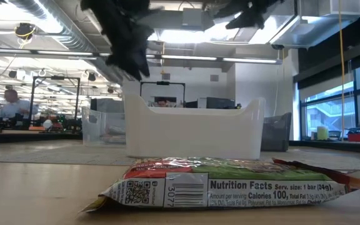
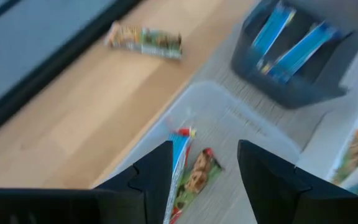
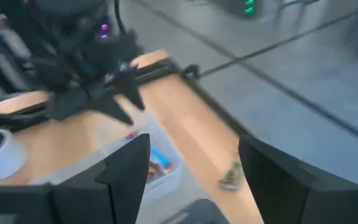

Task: Pick and place Granola Bars by type
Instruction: Put the yellow granola bar into the white bin

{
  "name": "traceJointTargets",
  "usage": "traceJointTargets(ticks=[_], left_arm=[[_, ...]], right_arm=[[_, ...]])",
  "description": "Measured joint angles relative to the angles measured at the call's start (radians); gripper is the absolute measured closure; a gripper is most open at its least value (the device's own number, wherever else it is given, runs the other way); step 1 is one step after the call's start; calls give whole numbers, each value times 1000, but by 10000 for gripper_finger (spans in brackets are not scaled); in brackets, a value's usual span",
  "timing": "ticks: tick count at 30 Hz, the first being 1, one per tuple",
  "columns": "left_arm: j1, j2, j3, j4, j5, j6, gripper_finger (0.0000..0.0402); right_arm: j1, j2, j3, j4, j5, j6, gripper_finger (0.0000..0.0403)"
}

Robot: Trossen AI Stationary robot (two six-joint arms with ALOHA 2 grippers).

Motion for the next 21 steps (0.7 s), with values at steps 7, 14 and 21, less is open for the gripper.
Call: traceJointTargets(ticks=[7,14,21], left_arm=[[0,-122,0,1,-6,10,229],[0,-139,-3,-4,-13,27,229],[0,-139,-9,-9,-14,60,231]], right_arm=[[-142,207,121,10,-151,-36,153],[-238,488,405,-222,-159,-88,153],[-281,734,606,-361,-160,-158,153]])
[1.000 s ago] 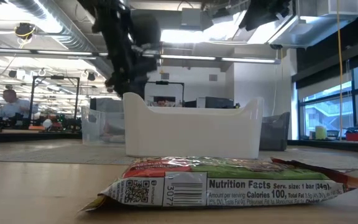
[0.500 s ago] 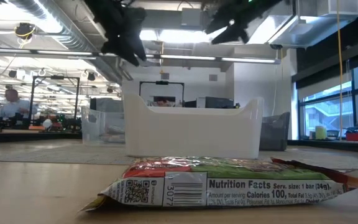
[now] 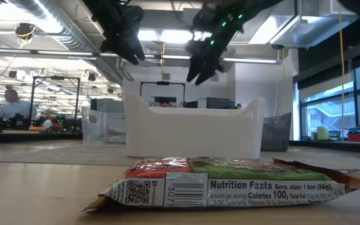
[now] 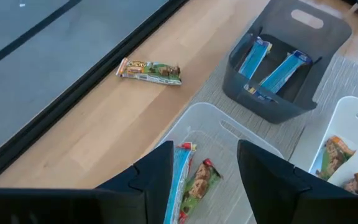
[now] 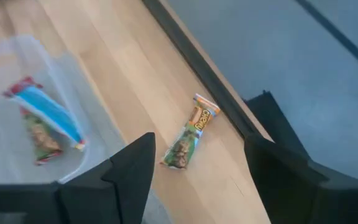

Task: Pick and place Granola Bars by type
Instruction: Put the yellow granola bar into the white bin

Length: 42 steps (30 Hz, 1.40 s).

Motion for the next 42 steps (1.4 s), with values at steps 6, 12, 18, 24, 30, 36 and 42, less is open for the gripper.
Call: traceJointTargets(ticks=[6,12,18,24,30,36,42], left_arm=[[0,0,0,0,-41,0,229],[0,0,0,0,-67,0,231],[0,0,-1,1,-71,0,229],[0,0,-1,1,-71,-7,230],[0,0,-1,5,-71,-8,230],[0,0,-1,4,-70,-8,229],[0,0,-1,4,-70,-8,230]], right_arm=[[-7,136,77,-17,-5,-3,153],[-12,207,83,-12,-63,1,126],[-16,267,83,6,-88,-4,83],[-17,305,83,-8,-59,86,76],[-23,343,83,-2,-101,135,76],[-22,365,83,-18,-112,157,76],[-22,365,79,-20,-123,154,76]])
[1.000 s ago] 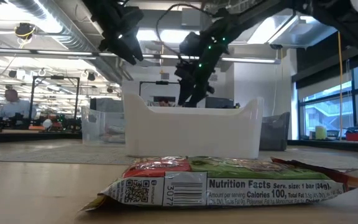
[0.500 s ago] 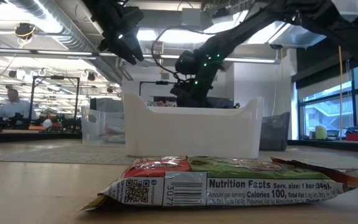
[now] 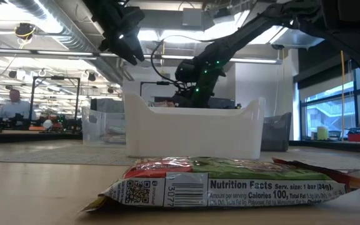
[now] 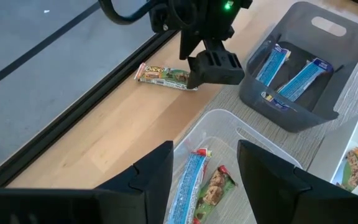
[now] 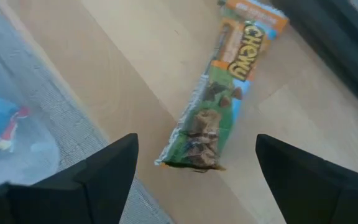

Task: Pick and place Granola Bars by type
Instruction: Put the yellow granola bar into the white bin

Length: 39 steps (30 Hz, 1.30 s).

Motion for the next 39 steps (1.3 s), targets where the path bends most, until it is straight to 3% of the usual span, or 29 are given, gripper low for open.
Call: traceJointTargets(ticks=[15,28,39], left_arm=[[0,0,0,0,1,0,229],[0,0,0,0,3,0,231],[0,0,0,0,3,0,230]], right_arm=[[11,52,-1,7,-50,5,78],[19,53,-1,14,-72,2,157],[19,53,-1,15,-85,-53,181]])
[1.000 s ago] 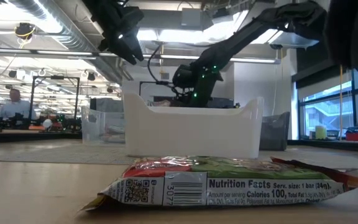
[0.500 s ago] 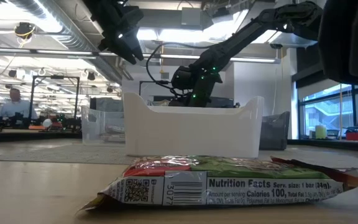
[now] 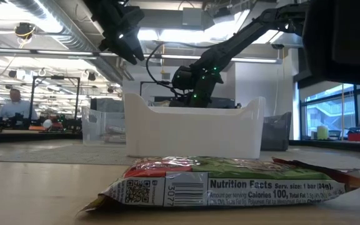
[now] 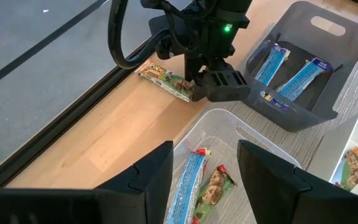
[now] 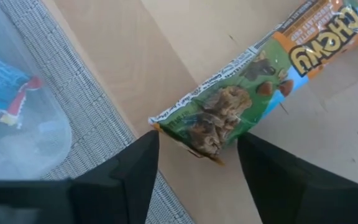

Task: Pick and place Granola Bars by type
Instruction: Put the yellow granola bar into the white bin

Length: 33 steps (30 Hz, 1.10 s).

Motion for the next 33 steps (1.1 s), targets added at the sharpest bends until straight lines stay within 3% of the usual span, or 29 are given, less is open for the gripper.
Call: traceJointTargets(ticks=[12,24,28,33], left_arm=[[0,0,0,0,0,0,229],[0,0,0,0,0,0,229],[0,0,0,0,0,0,231],[0,0,0,0,0,0,229]], right_arm=[[3,0,0,7,0,-62,209],[3,0,0,-23,19,-344,236],[3,0,0,-23,19,-326,241],[3,0,0,-29,5,-140,241]])
